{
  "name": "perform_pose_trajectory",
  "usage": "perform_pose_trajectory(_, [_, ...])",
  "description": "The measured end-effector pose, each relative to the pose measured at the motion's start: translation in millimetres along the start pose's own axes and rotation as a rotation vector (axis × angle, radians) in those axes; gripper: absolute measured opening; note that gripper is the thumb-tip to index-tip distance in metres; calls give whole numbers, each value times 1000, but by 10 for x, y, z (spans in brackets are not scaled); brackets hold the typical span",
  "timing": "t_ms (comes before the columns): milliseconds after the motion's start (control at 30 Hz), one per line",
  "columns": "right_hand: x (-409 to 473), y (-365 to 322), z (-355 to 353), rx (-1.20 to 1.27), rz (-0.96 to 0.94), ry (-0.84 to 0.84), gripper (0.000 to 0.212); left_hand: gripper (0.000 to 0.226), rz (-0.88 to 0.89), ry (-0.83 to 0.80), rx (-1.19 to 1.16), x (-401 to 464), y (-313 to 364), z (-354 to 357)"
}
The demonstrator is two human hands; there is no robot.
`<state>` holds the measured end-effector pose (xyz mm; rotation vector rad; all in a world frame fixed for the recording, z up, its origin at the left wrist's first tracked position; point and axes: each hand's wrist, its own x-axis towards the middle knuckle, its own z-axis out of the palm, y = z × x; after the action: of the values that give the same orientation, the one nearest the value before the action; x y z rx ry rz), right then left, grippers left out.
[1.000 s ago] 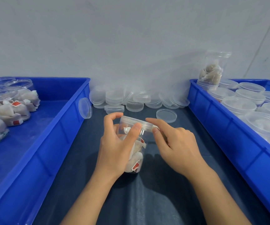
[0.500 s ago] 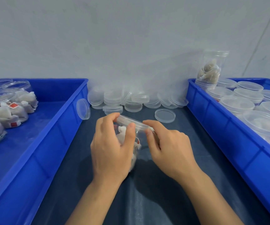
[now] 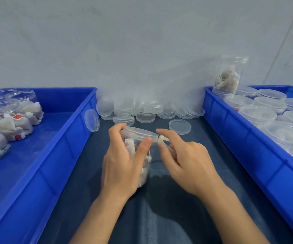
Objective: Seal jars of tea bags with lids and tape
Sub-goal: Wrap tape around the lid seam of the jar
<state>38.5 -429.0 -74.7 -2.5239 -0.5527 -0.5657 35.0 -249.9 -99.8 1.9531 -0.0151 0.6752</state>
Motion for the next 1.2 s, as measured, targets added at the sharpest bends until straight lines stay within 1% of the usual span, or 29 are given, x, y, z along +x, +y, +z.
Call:
perform_pose_trajectory(133, [12,73,-12,-2,34,3,41,66,13,-15,-21,-15,4,11])
perform_pose_trajectory(333, [26,108,-15,79,43,-22,38,67,12,-30,-71,-10,7,-4])
perform_pose_trajectory(433, [31,131,-18,122,53,-26,31,60,7,-45,-100,-16,11,-12])
perform_pose_trajectory(667, [36,150,-29,196,69,-31,27,47,0,-86,-180,-15,14,-10])
perform_pose_trajectory(800, [41,147,-11,277,97,-49,22,46,-25,-126,-264,5,1,-29])
perform_pose_trajectory(967, [25,154,-18,355,147,-70,29,49,-59,-162,-369,1,-8,-4])
perform_pose_trajectory(1033, [20,145,-32,371,156,-69,29,51,-58,-177,-365,-7,-8,14])
perform_pose_trajectory(1100, [13,129,-44,373,159,-70,27,50,-45,-183,-312,-10,-12,25])
perform_pose_trajectory(1200, [13,109,-54,348,162,-64,27,48,9,-141,-133,-10,19,16])
